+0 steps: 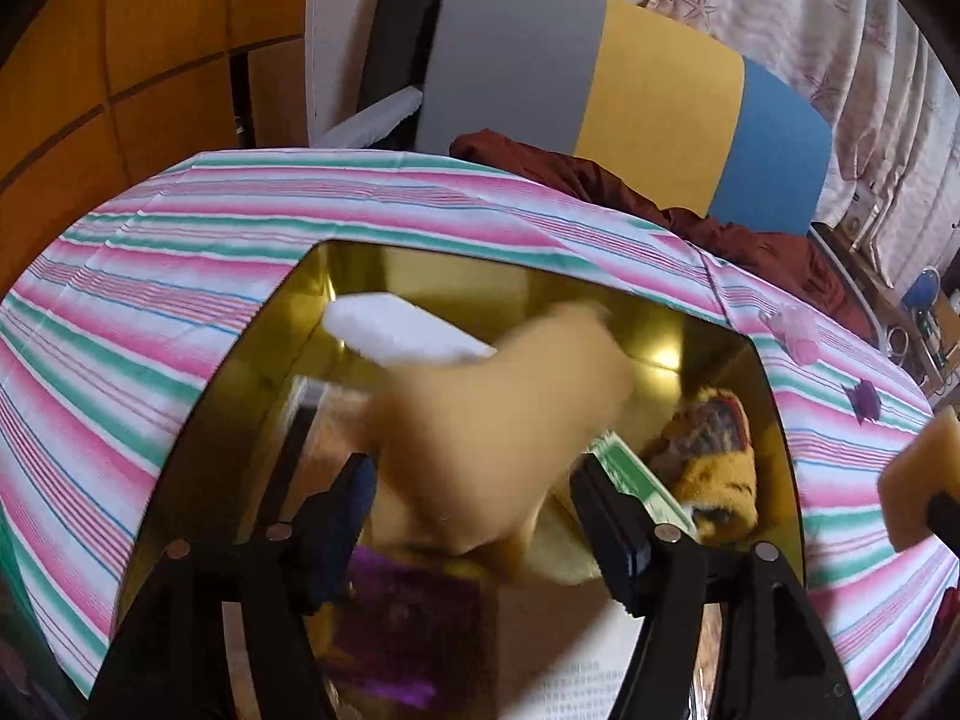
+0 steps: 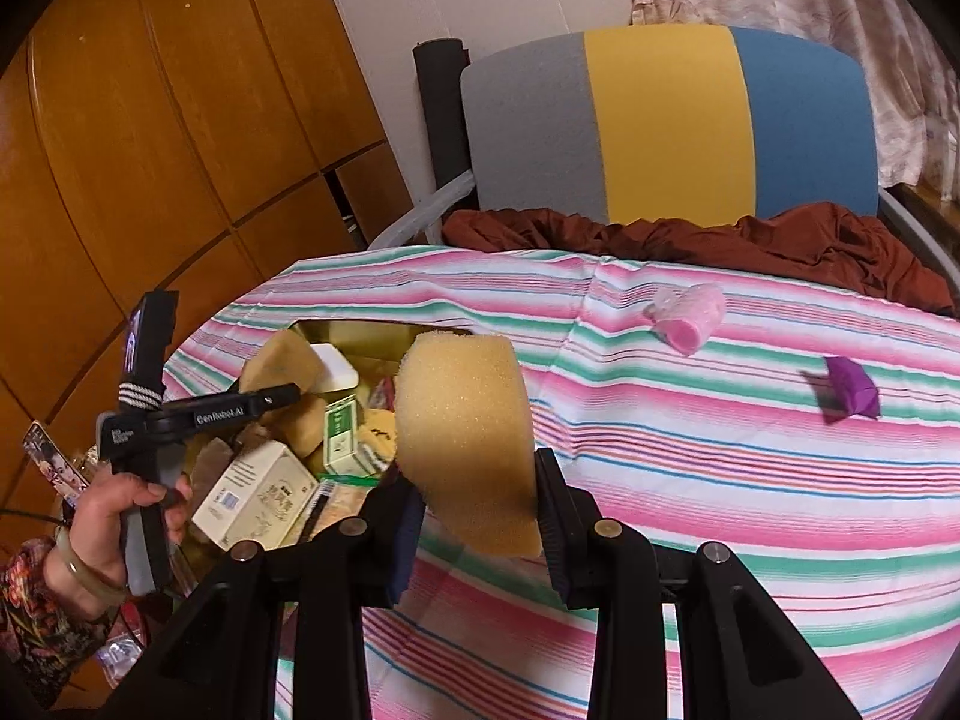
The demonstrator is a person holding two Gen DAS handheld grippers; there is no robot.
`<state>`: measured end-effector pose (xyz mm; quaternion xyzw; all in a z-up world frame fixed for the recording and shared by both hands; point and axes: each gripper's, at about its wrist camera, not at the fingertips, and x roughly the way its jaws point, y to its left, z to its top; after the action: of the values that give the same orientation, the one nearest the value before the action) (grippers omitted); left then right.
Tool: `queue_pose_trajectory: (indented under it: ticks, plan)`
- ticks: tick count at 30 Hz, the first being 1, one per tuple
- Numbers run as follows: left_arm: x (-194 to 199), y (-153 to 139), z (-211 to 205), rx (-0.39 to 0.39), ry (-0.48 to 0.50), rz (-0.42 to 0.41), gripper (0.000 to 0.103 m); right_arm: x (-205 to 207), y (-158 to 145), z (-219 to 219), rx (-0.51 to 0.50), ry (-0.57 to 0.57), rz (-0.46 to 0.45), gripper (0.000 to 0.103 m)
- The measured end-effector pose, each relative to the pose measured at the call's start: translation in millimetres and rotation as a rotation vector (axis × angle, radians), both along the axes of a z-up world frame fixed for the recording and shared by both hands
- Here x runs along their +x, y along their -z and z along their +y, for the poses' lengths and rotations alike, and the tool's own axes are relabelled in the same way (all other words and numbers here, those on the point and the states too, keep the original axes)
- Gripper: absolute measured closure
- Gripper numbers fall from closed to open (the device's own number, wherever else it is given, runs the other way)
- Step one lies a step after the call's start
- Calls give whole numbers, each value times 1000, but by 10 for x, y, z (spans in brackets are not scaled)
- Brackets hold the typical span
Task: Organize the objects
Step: 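Carry both yellow sponge blocks over the gold tray, then open the left gripper to drop its sponge while the right releases its sponge into the tray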
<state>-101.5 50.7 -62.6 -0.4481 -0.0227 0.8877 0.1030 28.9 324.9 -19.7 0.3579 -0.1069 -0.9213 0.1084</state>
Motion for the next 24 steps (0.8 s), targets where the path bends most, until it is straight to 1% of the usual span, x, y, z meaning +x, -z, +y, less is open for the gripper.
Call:
queue_pose_trajectory:
  ticks: [7,11,16,24]
  plan:
    - [231,-25,-86,-33,-23,40,31,-137,-15,-323,1,-49,-4,68]
    - [349,-35,-162,-26,-43,60,31,-257,-33,-529,-3,-76,-4,68]
    - [523,-71,-354,23,-87,102,31,-462,-51,-778,16,-95,-5,68]
    - [644,-124,-500,69,-115,130,31,-953,16,-909,-4,-50,-55,68]
